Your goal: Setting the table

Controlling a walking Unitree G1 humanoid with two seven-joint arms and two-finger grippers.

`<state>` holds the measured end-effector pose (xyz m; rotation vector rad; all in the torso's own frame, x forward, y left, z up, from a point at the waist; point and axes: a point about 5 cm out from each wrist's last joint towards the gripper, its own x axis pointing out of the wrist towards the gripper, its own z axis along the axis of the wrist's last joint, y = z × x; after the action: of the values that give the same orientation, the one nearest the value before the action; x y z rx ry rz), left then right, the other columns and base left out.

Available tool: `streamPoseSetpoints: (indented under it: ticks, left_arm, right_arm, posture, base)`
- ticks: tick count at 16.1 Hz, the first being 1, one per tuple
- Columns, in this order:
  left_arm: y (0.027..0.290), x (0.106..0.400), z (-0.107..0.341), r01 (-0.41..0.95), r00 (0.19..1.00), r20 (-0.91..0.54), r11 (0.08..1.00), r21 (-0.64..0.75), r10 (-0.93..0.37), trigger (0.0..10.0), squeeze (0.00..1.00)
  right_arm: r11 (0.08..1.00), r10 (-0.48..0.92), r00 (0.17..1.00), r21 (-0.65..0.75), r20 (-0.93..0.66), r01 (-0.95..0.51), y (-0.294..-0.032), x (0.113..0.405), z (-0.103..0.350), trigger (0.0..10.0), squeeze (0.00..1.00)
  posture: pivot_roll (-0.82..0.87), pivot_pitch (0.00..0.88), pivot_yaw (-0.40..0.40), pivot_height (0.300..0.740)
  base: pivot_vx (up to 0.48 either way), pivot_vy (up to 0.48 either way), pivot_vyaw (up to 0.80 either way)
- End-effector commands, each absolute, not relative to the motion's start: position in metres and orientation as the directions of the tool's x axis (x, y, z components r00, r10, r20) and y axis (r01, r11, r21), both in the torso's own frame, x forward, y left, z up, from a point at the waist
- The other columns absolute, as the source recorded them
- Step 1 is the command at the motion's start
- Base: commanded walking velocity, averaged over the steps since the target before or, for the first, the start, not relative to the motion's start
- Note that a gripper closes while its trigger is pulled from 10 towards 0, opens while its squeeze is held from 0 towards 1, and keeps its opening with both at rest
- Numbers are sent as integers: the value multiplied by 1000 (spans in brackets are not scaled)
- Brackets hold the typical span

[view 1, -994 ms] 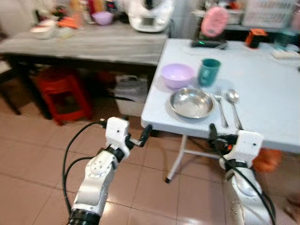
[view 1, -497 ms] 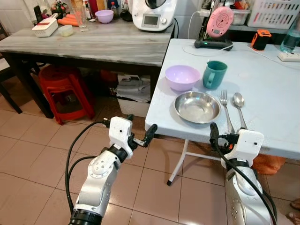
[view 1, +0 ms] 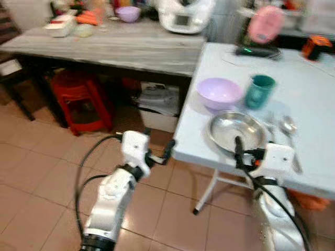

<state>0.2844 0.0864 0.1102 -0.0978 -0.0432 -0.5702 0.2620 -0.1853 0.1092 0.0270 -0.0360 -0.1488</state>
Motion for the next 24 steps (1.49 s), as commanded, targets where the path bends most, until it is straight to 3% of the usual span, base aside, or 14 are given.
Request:
streamPoseSetpoints:
  ticks: [1,7,14,24]
  left_arm:
    - [94,284,110,525,851,57,848,-72,-522,10000,0]
    - [94,283,109,512,859,60,854,-94,-509,10000,0]
    - [94,280,105,533,846,44,841,-91,-531,10000,0]
    - [114,262,92,662,749,-43,749,15,-661,10000,0]
  right_arm:
    - [991,-130,990,33,52,129,-180,263,114,10000,0]
    - [991,-137,989,22,49,136,-180,263,114,10000,0]
    - [991,-132,990,21,45,131,-180,263,113,10000,0]
    - [986,-167,986,10,13,166,-198,266,112,10000,0]
  posture:
    - [-82,50,31,740]
    - [-86,48,30,740]
    - [-83,43,25,740]
    - [-84,62,22,740]
  base:
    - [296,0,0]
    - [234,0,0]
    - [0,0,-531]
    - [0,0,0]
